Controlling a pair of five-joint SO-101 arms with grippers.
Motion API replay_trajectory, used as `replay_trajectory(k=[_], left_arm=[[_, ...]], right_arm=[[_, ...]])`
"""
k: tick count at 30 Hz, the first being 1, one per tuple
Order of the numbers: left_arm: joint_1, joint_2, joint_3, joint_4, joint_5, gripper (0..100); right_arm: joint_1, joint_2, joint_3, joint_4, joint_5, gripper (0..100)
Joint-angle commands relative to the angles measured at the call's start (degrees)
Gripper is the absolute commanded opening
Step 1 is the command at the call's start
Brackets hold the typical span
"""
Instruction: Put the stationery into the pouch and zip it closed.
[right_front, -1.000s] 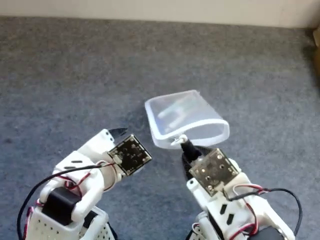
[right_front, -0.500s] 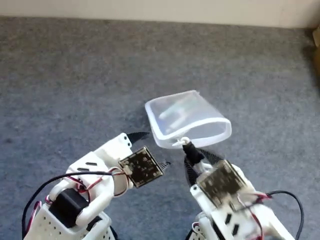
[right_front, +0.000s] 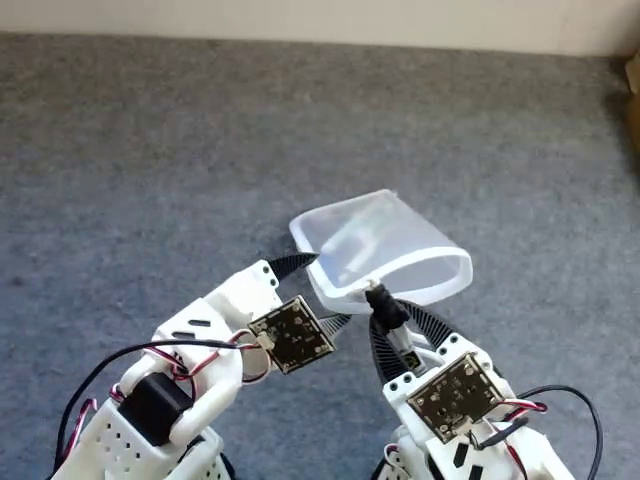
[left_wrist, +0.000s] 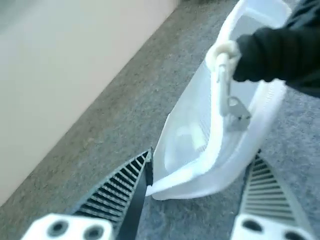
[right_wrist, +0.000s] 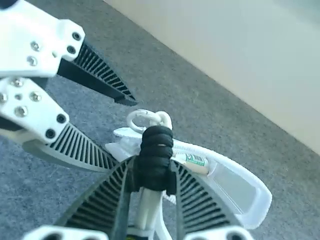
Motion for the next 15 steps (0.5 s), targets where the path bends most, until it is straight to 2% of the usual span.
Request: replay_trajectory(k=[1,5,13,15], left_arm=[[1.6,-0.2,1.5,-3.7,0.4,26],[1.6,-0.2,4.7,-7.7,0.4,26],[2.4,-0.2,5.3,-8.0,0.7,25],[3.2,-0.2,5.4,-8.0,0.7,22]], right_arm=[[-1.5,-0.6,-0.4,-1.4,0.4,0.5],[-4.2,-0.6,-0.4,-0.9,0.3,0.5],[-4.3,-0.6,-0.2,-0.9,0.3,0.5],[-4.3,-0.6,-0.3,-0.9,0.3,0.5]])
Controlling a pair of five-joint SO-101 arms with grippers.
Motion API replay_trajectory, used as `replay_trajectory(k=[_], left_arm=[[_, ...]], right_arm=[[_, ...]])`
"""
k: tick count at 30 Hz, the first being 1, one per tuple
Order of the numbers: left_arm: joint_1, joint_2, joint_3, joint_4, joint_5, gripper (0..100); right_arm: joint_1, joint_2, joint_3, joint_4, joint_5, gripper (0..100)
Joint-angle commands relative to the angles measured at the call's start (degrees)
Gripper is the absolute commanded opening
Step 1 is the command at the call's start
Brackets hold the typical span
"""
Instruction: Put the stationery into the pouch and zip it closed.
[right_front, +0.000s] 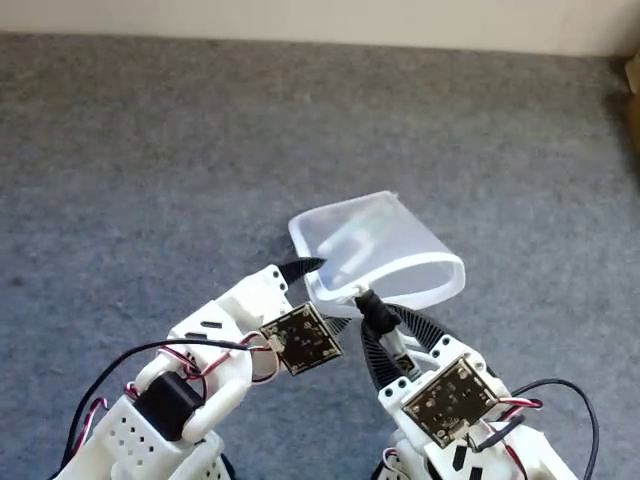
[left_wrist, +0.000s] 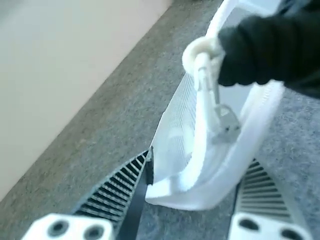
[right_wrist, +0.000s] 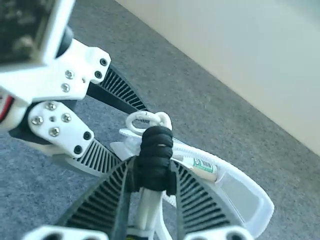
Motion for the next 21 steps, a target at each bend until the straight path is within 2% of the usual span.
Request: replay_trajectory(k=[1,10,21], left_arm=[[2.9,-0.7,0.2,-1.4,0.7,20],[4.3,-0.7,1.1,-1.4,0.7,1],[3.4,-0.7,1.2,-1.1,0.8,1]], right_arm=[[-0.6,-0.6,-0.3,-0.9,0.3,0.5],[1.5,-0.7,-0.4,-1.5,0.2,0.5],[17.1,-0.7,0.2,-6.8,0.1,0.5]])
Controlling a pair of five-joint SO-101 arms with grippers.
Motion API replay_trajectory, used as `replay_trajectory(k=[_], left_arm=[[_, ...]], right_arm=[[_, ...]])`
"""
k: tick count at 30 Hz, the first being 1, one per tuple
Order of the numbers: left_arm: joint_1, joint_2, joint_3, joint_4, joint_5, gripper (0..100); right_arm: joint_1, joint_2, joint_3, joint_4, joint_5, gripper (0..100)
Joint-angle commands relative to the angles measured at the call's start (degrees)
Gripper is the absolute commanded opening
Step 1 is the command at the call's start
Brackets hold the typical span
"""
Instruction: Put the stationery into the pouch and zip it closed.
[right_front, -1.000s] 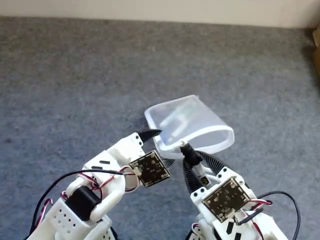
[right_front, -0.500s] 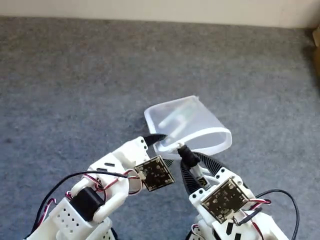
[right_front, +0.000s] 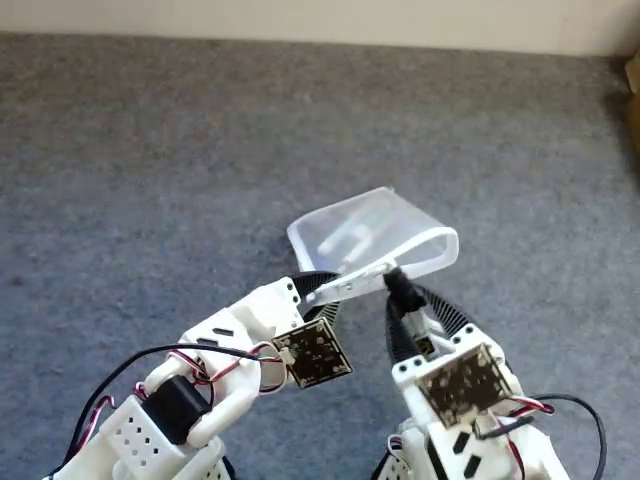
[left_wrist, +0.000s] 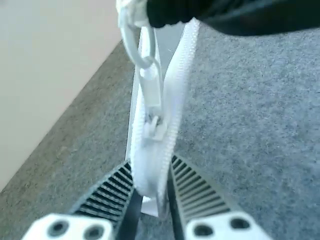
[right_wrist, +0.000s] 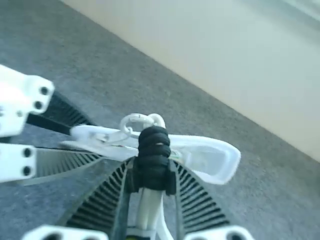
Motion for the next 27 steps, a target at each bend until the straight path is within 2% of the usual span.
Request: replay_trajectory(k=[1,12,20,27], left_arm=[[-1.0,-0.8,-0.7,-1.0,0.8,1],[-4.0,-0.8,-1.1,1.2,0.8,1],[-4.1,-0.8,-1.1,1.9,0.7,0],[-6.2,-0.8,-1.1,1.9,0.6,0]], right_arm=[[5.7,-0.7,-0.7,-3.0,0.1,0.5],[12.7,-0.7,9.6,-14.5,0.1,0.5],[13.5,-0.7,9.8,-14.8,0.3,0.5],[20.5,-0.3,10.4,-18.3,0.2,0.5]])
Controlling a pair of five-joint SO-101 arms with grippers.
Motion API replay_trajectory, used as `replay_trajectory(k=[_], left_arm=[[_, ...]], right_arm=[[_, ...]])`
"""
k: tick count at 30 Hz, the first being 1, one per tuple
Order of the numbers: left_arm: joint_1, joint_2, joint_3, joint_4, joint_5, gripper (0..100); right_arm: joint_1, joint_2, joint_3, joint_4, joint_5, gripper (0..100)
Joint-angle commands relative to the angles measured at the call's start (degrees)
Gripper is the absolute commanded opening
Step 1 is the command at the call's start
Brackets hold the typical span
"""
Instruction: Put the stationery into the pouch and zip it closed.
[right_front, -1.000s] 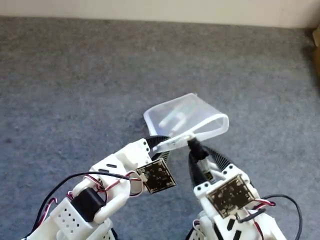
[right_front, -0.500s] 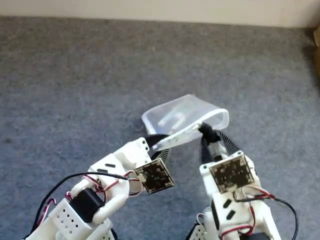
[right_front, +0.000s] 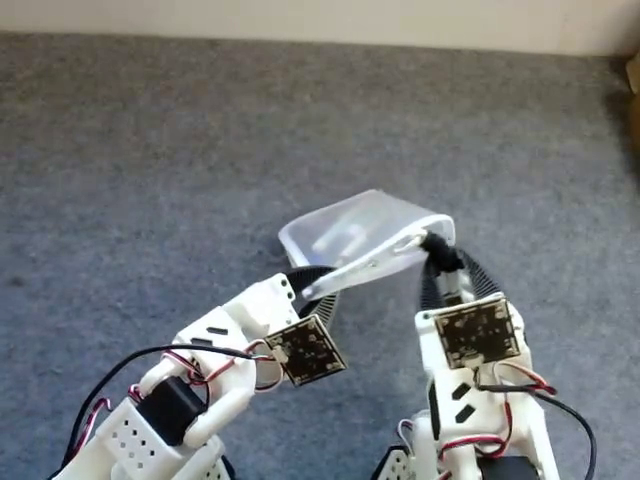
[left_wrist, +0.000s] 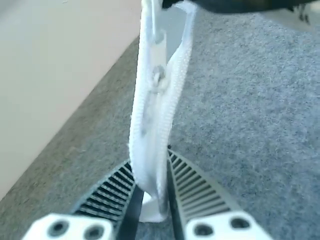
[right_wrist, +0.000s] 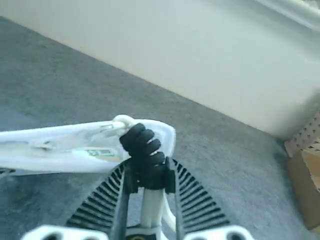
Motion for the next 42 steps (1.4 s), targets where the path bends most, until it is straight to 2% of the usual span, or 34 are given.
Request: replay_trajectory(k=[1,12,19,31,42], left_arm=[[-2.4,-0.1,-0.9,1.8,0.3,0],[-2.5,-0.1,-1.0,1.8,0.2,0],[-4.4,-0.2,-1.0,1.6,0.2,0],[-6.9,-0.2,-1.0,1.5,0.4,0],[-6.9,-0.2,-1.0,1.5,0.4,0]], right_arm=[[3.7,-0.2,-0.7,-2.9,0.0,0.5],[4.4,-0.2,-0.6,-2.9,0.4,0.5],[9.7,-0.6,-0.7,-3.0,0.4,0.5],[10.2,-0.3,-0.7,-3.7,0.4,0.5],[20.0,-0.1,-0.5,-6.2,1.9,0.5]])
